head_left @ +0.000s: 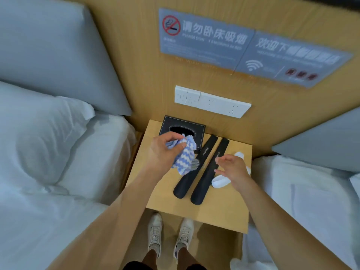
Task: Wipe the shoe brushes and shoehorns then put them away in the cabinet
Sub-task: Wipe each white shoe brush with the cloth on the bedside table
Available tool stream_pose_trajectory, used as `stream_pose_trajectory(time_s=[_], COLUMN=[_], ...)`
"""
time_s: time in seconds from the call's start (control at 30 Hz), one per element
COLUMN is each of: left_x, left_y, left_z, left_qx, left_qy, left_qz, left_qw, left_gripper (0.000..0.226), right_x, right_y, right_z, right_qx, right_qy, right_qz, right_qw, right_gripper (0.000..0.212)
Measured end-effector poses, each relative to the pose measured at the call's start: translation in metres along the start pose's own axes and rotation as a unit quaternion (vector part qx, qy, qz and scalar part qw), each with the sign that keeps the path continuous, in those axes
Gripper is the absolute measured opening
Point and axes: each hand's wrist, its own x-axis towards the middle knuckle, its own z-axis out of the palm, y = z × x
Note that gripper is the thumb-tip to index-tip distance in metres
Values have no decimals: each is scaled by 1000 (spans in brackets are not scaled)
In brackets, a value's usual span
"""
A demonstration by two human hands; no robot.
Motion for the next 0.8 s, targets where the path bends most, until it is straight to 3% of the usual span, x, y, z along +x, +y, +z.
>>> stream_pose_trajectory(time_s=[0.1, 0.27, 0.5, 0.67, 0.8], left_x=[0, -4, -23, -31, -29], left_y=[-8, -51, -86, -106, -126], left_z=[-7, -72, -140, -148, -144], left_qx=[30, -18, -36, -34, -43], left_qy=[4, 120, 212, 216, 211], left_qz=[-39, -82, -118, -125, -131], left_qw=[999, 989, 969, 968, 968], left_gripper=[2, 5, 5, 8, 6], right_x=[3, 9, 0, 10, 32], right_y=[8, 22, 38, 36, 31], right_z=[14, 60, 127, 172, 211], right_qx=[-110, -296, -337, -383, -375], right_qy=[45, 32, -15, -53, -48], right_qz=[15, -83, -114, -156, -71], right_qw=[993, 951, 935, 909, 923], right_gripper=[11, 9, 15, 17, 32])
